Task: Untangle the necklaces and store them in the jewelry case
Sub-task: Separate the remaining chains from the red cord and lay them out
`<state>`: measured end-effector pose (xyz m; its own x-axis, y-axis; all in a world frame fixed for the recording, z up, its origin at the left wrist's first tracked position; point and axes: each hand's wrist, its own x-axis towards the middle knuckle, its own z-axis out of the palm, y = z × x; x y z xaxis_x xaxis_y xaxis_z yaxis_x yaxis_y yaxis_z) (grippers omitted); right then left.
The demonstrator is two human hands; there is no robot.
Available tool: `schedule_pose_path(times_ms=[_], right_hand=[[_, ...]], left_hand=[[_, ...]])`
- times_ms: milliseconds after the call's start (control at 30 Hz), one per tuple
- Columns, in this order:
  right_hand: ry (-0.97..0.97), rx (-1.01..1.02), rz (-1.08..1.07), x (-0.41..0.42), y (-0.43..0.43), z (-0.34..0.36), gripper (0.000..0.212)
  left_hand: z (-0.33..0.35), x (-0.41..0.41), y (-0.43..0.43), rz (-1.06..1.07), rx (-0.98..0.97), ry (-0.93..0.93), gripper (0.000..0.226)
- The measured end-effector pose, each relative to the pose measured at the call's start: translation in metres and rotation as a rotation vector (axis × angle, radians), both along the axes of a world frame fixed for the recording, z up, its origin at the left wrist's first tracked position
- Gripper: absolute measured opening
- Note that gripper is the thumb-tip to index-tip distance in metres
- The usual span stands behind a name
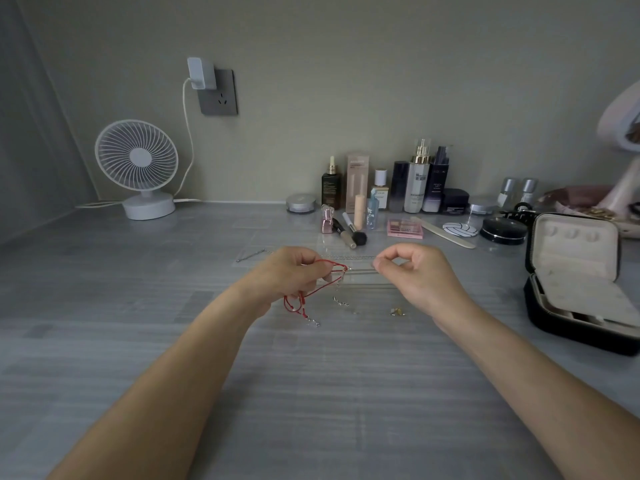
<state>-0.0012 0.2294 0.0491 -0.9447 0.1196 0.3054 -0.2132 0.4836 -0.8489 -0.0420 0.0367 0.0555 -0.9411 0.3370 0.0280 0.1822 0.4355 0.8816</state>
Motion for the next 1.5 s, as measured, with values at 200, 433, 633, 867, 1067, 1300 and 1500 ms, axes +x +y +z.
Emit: schedule_pose_path(times_ms=[200,433,633,867,1067,1300,1500], right_hand=[[0.005,-0.060,0.110,0.003,-0.006,0.002,0.011],[0.006,-0.101,0.134,0.001,-0.006,0.000,0.016],[-0.098,-0.285,0.182,0.000,-0.007,0.001,0.024],[-0.094,-0.133,0.114,0.000,-0.003,0.002,0.019],[-0.066,0.302,0.061,-0.006,-0.005,-0.013,0.018],[-0.020,0.340,0.087,-0.005,-0.008,-0.016,0.019],[0.102,0.313,0.182,0.007,-0.019,-0.014,0.014]], left_hand=[[-0.001,0.000,0.000,0.006,0.061,0.003,0.018],[-0.001,0.000,0.000,-0.009,0.018,0.010,0.012],[-0.002,0.003,0.000,-0.142,-0.115,-0.074,0.022],[0.002,0.006,0.001,-0.129,-0.030,-0.149,0.027],[0.003,0.005,0.000,-0.181,0.223,-0.338,0.033],[0.007,0.009,0.003,-0.208,0.266,-0.397,0.029],[0.008,0.008,0.002,-0.208,0.270,-0.404,0.027]])
